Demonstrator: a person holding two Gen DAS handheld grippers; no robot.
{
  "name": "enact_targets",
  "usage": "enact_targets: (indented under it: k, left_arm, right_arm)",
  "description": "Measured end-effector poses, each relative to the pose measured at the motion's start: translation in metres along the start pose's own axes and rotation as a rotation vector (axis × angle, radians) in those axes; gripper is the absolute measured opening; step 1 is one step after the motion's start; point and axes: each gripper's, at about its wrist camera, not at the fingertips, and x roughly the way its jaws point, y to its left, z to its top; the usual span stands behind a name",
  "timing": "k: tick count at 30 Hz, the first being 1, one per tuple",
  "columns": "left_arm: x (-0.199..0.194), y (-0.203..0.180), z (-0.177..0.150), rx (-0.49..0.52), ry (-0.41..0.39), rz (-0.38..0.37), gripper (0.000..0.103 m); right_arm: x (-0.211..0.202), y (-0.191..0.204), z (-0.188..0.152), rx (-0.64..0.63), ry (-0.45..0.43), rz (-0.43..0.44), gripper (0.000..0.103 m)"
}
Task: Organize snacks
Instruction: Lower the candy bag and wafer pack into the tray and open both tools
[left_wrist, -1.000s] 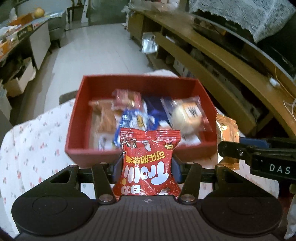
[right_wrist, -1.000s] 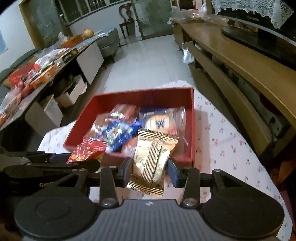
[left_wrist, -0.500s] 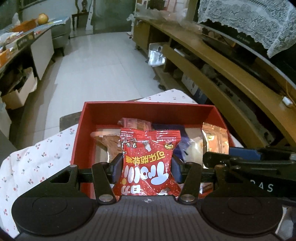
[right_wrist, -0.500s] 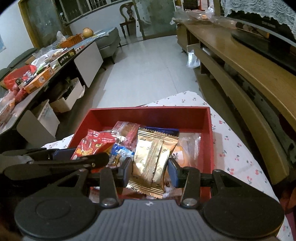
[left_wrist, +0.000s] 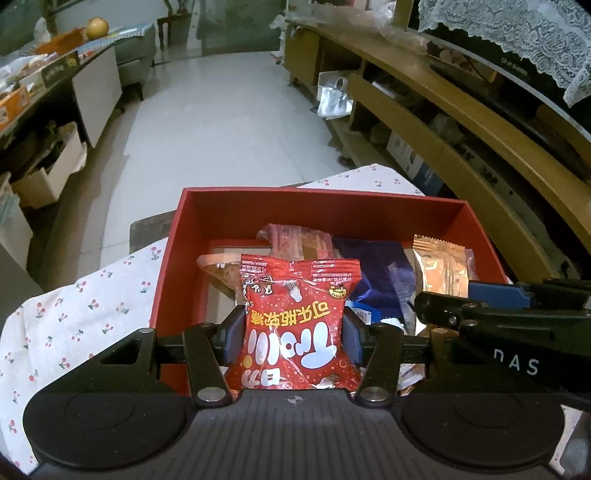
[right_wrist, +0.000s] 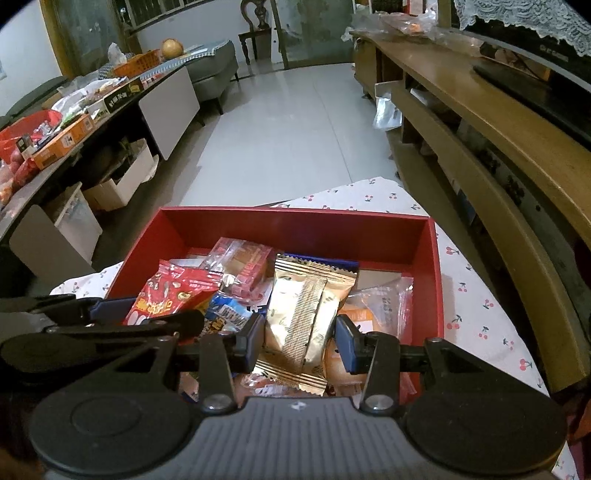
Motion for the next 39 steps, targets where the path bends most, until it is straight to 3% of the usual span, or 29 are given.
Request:
enact_targets:
  k: [18, 29, 39]
  left_arm:
    - [0.007, -0.007, -0.005, 0.034, 0.013, 0.037, 0.061]
    - [-0.007, -0.006, -0.006, 0.031, -0.015, 0.078, 0.082]
    - [-0.029, -0.011, -0.009, 0.048, -0.071, 0.120, 0.086]
  right_arm:
    - [0.003, 0.007, -0.001, -0.054, -0.005, -0.047, 0.054]
    - [-0.012, 0.005, -0.002, -0.040, -0.022, -0.047, 0.055]
    - [-0.034, 0.008, -0.006, -0.031, -0.066, -0.038, 0.056]
